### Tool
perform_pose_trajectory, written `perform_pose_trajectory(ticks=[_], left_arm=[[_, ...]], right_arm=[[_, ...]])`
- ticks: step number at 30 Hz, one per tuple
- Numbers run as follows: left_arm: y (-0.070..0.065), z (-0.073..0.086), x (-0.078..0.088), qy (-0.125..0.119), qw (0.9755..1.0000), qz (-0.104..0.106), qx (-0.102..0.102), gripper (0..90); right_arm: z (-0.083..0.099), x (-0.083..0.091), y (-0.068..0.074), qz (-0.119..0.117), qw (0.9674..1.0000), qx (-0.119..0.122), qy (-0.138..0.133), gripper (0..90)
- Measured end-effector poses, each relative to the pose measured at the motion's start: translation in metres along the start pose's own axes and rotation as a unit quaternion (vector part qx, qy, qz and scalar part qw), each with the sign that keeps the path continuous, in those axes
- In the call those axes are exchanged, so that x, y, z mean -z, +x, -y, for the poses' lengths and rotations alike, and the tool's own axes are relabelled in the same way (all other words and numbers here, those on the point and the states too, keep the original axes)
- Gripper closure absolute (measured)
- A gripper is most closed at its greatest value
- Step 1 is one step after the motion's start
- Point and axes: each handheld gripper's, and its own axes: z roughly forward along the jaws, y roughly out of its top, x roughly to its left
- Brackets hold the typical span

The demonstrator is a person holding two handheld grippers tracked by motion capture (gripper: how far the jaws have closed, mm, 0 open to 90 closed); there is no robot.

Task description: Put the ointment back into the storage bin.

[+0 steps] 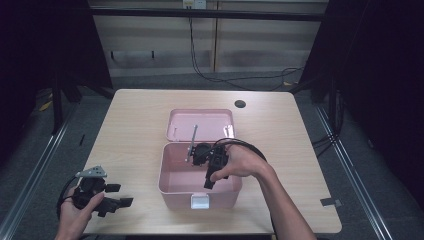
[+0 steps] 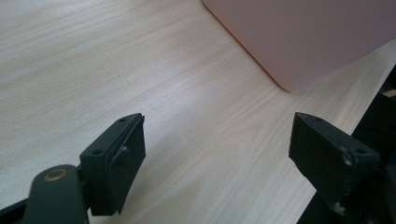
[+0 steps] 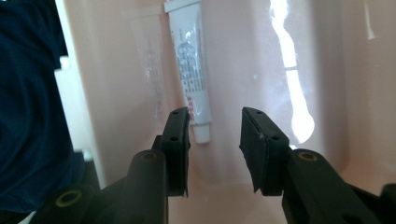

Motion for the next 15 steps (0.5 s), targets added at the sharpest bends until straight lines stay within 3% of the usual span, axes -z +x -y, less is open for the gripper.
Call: perform_pose_trajectory(ticks=[10,15], left_arm=[[0.001,0.0,0.0,0.001,1.0,0.0,-0.002,18.6],[0.0,0.0,-0.001,0.0,1.0,0.001,0.001,18.5]], right_arm=[[0.012,0.025,0.003,0.011,0.9999,-0.008,-0.004,62.6],[0.026,0.047,0.004,0.027,0.9995,-0.013,-0.011,62.4]])
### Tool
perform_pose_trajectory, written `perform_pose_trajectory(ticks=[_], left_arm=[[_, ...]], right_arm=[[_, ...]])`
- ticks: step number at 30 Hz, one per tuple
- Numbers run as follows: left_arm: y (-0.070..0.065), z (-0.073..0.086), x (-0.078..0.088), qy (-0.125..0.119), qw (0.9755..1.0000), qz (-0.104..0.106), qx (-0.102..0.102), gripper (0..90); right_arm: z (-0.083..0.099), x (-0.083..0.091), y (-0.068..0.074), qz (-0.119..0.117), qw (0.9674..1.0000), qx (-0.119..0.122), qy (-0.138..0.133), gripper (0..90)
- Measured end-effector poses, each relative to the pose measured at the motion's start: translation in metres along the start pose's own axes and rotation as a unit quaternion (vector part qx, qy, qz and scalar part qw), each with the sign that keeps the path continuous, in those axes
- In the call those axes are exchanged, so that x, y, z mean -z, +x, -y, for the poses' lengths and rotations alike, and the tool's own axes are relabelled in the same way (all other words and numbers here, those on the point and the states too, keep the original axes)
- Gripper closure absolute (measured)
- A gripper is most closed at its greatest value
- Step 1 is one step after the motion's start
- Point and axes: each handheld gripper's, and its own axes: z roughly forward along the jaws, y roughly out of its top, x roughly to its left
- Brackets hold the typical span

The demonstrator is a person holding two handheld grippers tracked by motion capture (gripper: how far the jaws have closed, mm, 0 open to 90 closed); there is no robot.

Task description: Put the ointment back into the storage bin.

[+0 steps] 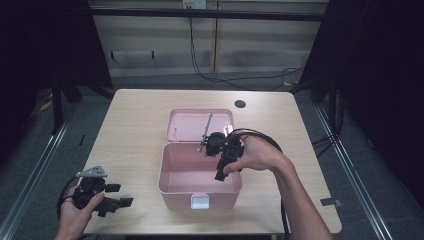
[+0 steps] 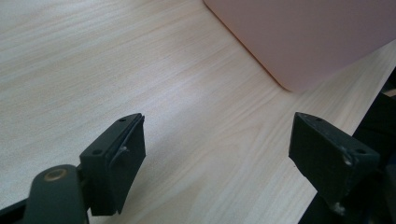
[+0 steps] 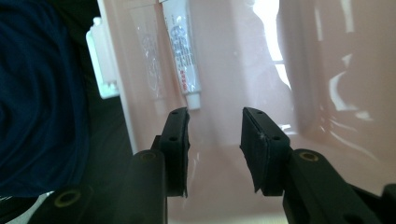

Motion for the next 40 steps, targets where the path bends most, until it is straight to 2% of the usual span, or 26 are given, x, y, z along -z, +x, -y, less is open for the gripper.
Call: perform_pose_trajectory(ticks=[6,9,14,16,19,22,23,24,29,33,35,36,40], left_arm=[[0.0,0.0,0.0,0.001,1.0,-0.003,0.001,18.6],[0.001,0.0,0.0,0.001,1.0,-0.004,0.002,18.6],[0.001,0.0,0.0,0.003,1.0,-0.005,0.002,18.5],[0.001,0.001,0.0,0.002,1.0,-0.006,0.003,18.6],[0.001,0.001,0.0,0.0,1.0,-0.007,0.005,18.6],[0.001,0.001,0.0,0.001,1.0,-0.006,0.004,18.5],[0.001,0.001,0.0,0.002,1.0,-0.006,0.004,18.5],[0.001,0.0,-0.001,0.002,1.0,-0.006,0.005,18.5],[0.001,0.0,-0.001,0.002,1.0,-0.007,0.005,18.6],[0.002,-0.001,-0.001,0.003,0.9999,-0.009,0.004,18.6],[0.002,-0.001,-0.001,0.003,1.0,-0.008,0.004,18.6],[0.002,-0.001,0.0,0.002,0.9999,-0.01,0.004,18.6],[0.002,0.0,0.0,-0.001,0.9999,-0.01,0.005,18.6]], right_arm=[[0.017,0.015,0.001,0.012,0.9998,-0.016,-0.002,61.9],[0.024,0.018,0.001,0.015,0.9997,-0.015,-0.008,61.7],[0.042,0.033,0.003,0.024,0.999,-0.031,-0.022,60.8],[0.05,0.035,0.003,0.026,0.9984,-0.044,-0.022,60.4],[0.058,0.036,0.003,0.028,0.9981,-0.05,-0.025,60.3],[0.077,0.037,0.003,0.031,0.9969,-0.065,-0.031,60.2],[0.077,0.037,0.003,0.031,0.9969,-0.065,-0.031,60.2],[0.086,0.035,0.002,0.033,0.9964,-0.071,-0.033,60.2],[0.099,0.025,0.001,0.028,0.9954,-0.084,-0.036,60.0],[0.118,0.005,0.001,0.019,0.9938,-0.103,-0.038,58.7],[0.122,0.002,0.001,0.017,0.9936,-0.105,-0.038,58.2],[0.129,-0.006,0.0,0.017,0.9921,-0.117,-0.041,57.2],[0.139,-0.017,0.0,0.017,0.9902,-0.13,-0.048,53.8]])
